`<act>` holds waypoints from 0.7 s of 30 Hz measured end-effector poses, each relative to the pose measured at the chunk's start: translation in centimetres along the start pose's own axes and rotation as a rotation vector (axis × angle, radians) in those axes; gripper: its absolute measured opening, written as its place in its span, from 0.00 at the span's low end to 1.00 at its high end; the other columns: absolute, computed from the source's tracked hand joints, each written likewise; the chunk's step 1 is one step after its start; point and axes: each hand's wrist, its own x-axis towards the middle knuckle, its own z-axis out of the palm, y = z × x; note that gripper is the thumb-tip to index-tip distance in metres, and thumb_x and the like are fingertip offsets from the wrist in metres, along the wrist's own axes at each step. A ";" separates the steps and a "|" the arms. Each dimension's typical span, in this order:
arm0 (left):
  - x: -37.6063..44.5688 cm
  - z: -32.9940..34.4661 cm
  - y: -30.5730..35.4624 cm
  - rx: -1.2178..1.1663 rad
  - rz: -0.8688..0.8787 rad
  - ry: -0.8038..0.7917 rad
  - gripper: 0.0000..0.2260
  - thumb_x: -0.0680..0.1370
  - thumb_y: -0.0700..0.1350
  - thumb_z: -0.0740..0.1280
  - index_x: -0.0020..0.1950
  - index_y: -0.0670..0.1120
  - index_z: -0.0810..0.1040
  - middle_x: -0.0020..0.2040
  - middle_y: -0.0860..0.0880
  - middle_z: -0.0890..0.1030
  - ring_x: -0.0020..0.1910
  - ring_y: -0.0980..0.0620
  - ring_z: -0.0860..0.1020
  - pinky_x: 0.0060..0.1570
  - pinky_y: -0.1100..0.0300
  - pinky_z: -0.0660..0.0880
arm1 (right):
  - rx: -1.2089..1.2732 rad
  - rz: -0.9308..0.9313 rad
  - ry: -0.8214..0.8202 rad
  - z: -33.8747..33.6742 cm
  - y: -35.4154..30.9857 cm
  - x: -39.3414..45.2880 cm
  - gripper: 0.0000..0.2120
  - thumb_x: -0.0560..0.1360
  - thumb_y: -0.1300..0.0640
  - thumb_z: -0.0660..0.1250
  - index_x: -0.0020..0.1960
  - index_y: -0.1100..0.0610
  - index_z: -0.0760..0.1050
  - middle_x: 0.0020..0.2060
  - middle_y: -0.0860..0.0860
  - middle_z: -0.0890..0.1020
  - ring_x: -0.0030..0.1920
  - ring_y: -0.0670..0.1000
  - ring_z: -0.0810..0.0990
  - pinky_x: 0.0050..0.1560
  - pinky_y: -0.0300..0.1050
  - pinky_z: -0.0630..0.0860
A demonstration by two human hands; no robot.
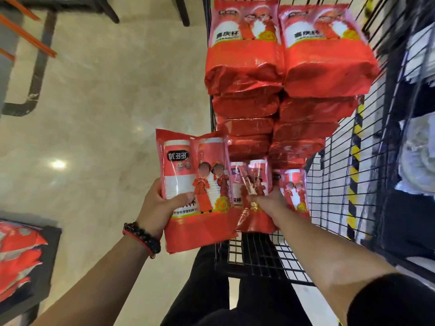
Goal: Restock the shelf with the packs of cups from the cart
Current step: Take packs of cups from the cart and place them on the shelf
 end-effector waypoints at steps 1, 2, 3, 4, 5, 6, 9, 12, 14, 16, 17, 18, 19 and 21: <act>-0.1 0.1 0.0 0.003 -0.005 0.000 0.35 0.58 0.49 0.80 0.64 0.44 0.76 0.56 0.42 0.84 0.53 0.39 0.83 0.54 0.38 0.79 | 0.003 -0.031 0.022 -0.4 0.2 -0.6 0.30 0.62 0.49 0.84 0.58 0.52 0.74 0.49 0.48 0.81 0.51 0.53 0.81 0.56 0.47 0.77; -0.2 0.2 0.1 0.008 -0.011 -0.002 0.36 0.58 0.49 0.80 0.64 0.45 0.76 0.56 0.42 0.84 0.53 0.39 0.83 0.54 0.39 0.79 | 0.014 -0.062 0.036 -0.9 0.4 -1.2 0.29 0.62 0.49 0.84 0.58 0.52 0.75 0.50 0.48 0.81 0.50 0.52 0.81 0.54 0.45 0.75; -0.3 0.5 0.1 0.014 -0.014 -0.005 0.35 0.58 0.50 0.80 0.63 0.45 0.76 0.56 0.42 0.84 0.52 0.39 0.84 0.53 0.40 0.80 | 0.027 -0.091 0.054 -1.7 0.5 -1.8 0.26 0.62 0.49 0.84 0.55 0.50 0.75 0.48 0.46 0.82 0.49 0.51 0.80 0.52 0.43 0.74; -0.5 0.8 0.2 0.018 -0.012 -0.008 0.34 0.57 0.50 0.80 0.62 0.46 0.77 0.55 0.43 0.85 0.51 0.39 0.84 0.52 0.41 0.80 | 0.039 -0.115 0.077 -2.5 0.6 -2.5 0.23 0.63 0.48 0.83 0.51 0.48 0.75 0.46 0.44 0.81 0.47 0.51 0.81 0.50 0.42 0.74; -0.6 1.1 0.4 0.018 -0.011 -0.006 0.33 0.57 0.50 0.80 0.60 0.46 0.78 0.53 0.43 0.85 0.50 0.39 0.84 0.50 0.43 0.81 | 0.059 -0.140 0.100 -3.4 0.5 -3.3 0.22 0.62 0.47 0.83 0.49 0.46 0.74 0.43 0.40 0.80 0.46 0.49 0.81 0.48 0.41 0.74; -0.8 1.5 0.5 0.020 -0.011 -0.003 0.32 0.56 0.50 0.80 0.59 0.46 0.79 0.52 0.43 0.86 0.49 0.39 0.84 0.49 0.44 0.81 | 0.082 -0.168 0.121 -4.3 0.3 -4.1 0.22 0.62 0.46 0.83 0.48 0.44 0.73 0.41 0.37 0.79 0.44 0.45 0.81 0.44 0.39 0.74; -1.5 2.9 0.8 0.043 -0.018 -0.017 0.36 0.56 0.49 0.80 0.62 0.42 0.77 0.53 0.39 0.85 0.49 0.37 0.84 0.51 0.40 0.81 | 0.166 -0.246 0.157 -7.1 0.3 -7.0 0.22 0.60 0.41 0.82 0.46 0.39 0.73 0.40 0.33 0.78 0.40 0.32 0.75 0.36 0.33 0.69; -2.4 4.6 1.4 0.064 -0.010 -0.016 0.37 0.56 0.48 0.81 0.62 0.42 0.75 0.53 0.40 0.85 0.47 0.38 0.85 0.48 0.41 0.81 | 0.247 -0.271 0.213 -9.9 1.0 -9.7 0.27 0.58 0.39 0.80 0.52 0.41 0.73 0.45 0.37 0.81 0.45 0.40 0.80 0.40 0.38 0.73; -3.0 5.8 1.9 0.094 0.003 -0.038 0.37 0.54 0.51 0.81 0.61 0.42 0.77 0.50 0.41 0.86 0.45 0.39 0.85 0.43 0.45 0.82 | 0.305 -0.279 0.276 -11.7 1.9 -11.3 0.26 0.61 0.41 0.81 0.53 0.41 0.72 0.46 0.39 0.82 0.46 0.42 0.82 0.38 0.39 0.73; -3.4 7.0 2.4 0.113 0.017 -0.073 0.35 0.56 0.49 0.81 0.60 0.43 0.77 0.50 0.41 0.86 0.44 0.39 0.85 0.41 0.48 0.82 | 0.364 -0.285 0.338 -13.3 2.7 -12.9 0.28 0.60 0.42 0.81 0.54 0.41 0.71 0.47 0.40 0.82 0.46 0.43 0.81 0.39 0.40 0.74; -3.6 7.5 2.5 0.124 0.028 -0.087 0.33 0.58 0.48 0.80 0.61 0.43 0.77 0.50 0.40 0.86 0.43 0.39 0.85 0.40 0.48 0.82 | 0.394 -0.289 0.365 -14.0 3.2 -13.8 0.29 0.59 0.41 0.80 0.55 0.42 0.72 0.48 0.40 0.82 0.47 0.43 0.82 0.40 0.41 0.75; -3.7 7.9 2.7 0.141 0.046 -0.102 0.32 0.59 0.47 0.80 0.61 0.43 0.76 0.50 0.41 0.85 0.43 0.39 0.85 0.39 0.48 0.82 | 0.425 -0.292 0.397 -14.6 3.7 -14.7 0.31 0.57 0.40 0.79 0.56 0.43 0.73 0.48 0.41 0.83 0.47 0.43 0.82 0.41 0.41 0.75; -3.8 8.3 2.9 0.164 0.071 -0.122 0.31 0.59 0.46 0.79 0.60 0.44 0.76 0.49 0.41 0.85 0.42 0.41 0.85 0.38 0.49 0.81 | 0.456 -0.294 0.436 -15.1 4.1 -15.7 0.32 0.55 0.39 0.78 0.57 0.44 0.73 0.48 0.41 0.83 0.47 0.42 0.82 0.40 0.41 0.75; -3.9 9.2 3.3 0.216 0.132 -0.190 0.28 0.61 0.42 0.81 0.59 0.45 0.78 0.49 0.42 0.86 0.42 0.44 0.86 0.37 0.52 0.80 | 0.521 -0.287 0.514 -15.6 5.5 -17.6 0.33 0.54 0.39 0.77 0.57 0.44 0.74 0.46 0.40 0.83 0.45 0.42 0.82 0.38 0.39 0.74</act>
